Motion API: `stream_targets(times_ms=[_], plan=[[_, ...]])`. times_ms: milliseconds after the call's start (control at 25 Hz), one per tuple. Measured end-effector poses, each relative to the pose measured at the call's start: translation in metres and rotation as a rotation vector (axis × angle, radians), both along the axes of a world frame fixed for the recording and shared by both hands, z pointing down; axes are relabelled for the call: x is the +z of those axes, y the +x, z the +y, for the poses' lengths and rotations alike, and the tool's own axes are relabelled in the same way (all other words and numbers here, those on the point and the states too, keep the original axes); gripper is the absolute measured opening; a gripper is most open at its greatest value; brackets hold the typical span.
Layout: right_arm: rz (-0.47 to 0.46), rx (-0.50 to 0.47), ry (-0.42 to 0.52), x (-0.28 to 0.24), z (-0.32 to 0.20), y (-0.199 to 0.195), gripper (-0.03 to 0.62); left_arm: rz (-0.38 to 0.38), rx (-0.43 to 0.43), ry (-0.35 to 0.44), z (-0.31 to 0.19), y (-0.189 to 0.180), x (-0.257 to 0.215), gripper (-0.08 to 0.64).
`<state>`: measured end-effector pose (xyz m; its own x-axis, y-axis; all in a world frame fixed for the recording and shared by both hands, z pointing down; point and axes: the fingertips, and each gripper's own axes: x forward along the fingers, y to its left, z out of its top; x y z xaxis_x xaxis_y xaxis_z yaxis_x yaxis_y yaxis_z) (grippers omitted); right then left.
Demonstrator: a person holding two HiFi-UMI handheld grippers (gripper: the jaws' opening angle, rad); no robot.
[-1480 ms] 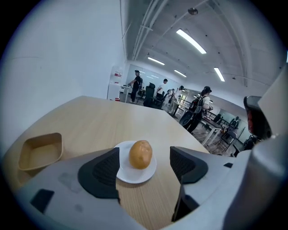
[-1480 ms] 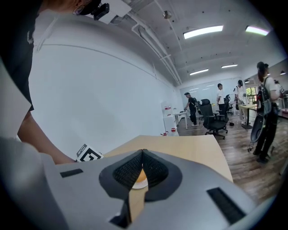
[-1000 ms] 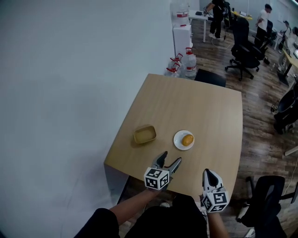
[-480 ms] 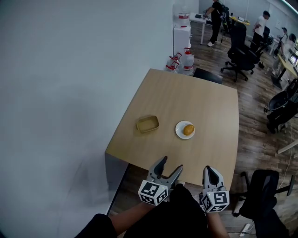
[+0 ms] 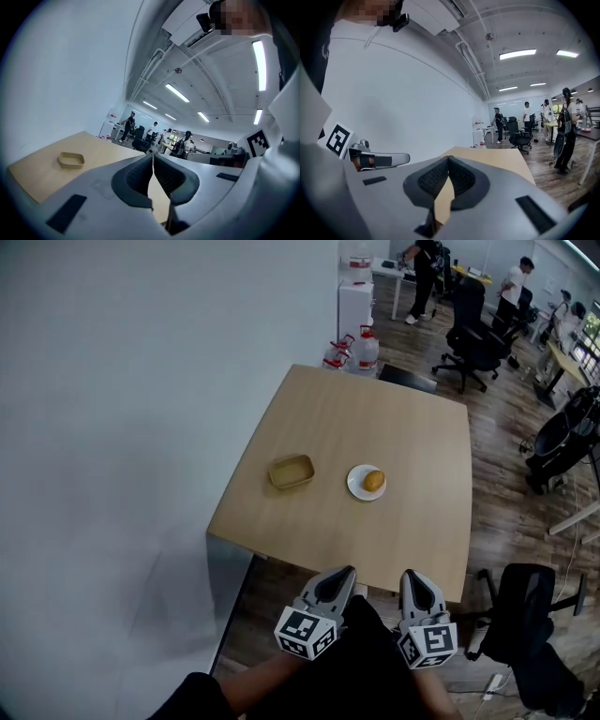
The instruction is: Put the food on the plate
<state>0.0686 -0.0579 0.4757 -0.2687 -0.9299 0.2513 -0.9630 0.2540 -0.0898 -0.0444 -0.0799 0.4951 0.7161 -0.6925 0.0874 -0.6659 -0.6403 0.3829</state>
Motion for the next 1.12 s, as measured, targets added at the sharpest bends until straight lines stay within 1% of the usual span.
stream_targets(times_ms=[120, 200, 280, 320, 400, 520, 760, 1120], plan=[[0.024, 0.026, 0.01, -0.001, 0.004, -0.003, 0.055, -0.04, -0.007, 0.02, 0.006, -0.004, -0.001, 0.021], [0.074, 0.049, 0.021, -0.004, 0.007, -0.002, 0.055, -0.055, -0.012, 0.026, 0.007, -0.006, -0.002, 0.021], [0.137, 0.064, 0.039, -0.008, 0.01, -0.002, 0.055, -0.052, -0.019, 0.027, 0.008, -0.01, -0.004, 0.021], [0.152, 0.067, 0.05, -0.011, 0.011, -0.004, 0.055, -0.047, -0.022, 0.026, 0.008, -0.012, -0.004, 0.017], [0.139, 0.071, 0.062, -0.014, 0.013, -0.007, 0.055, -0.044, -0.027, 0.018, 0.007, -0.016, -0.002, 0.017], [0.113, 0.075, 0.056, -0.012, 0.015, -0.01, 0.055, -0.051, -0.034, 0.015, 0.007, -0.021, 0.0, 0.017], [0.106, 0.067, 0.048, -0.005, 0.017, -0.011, 0.055, -0.059, -0.048, 0.032, 0.005, -0.027, 0.0, 0.017], [0.104, 0.047, 0.051, -0.003, 0.014, -0.012, 0.055, -0.064, -0.076, 0.031, -0.003, -0.034, 0.001, 0.017]])
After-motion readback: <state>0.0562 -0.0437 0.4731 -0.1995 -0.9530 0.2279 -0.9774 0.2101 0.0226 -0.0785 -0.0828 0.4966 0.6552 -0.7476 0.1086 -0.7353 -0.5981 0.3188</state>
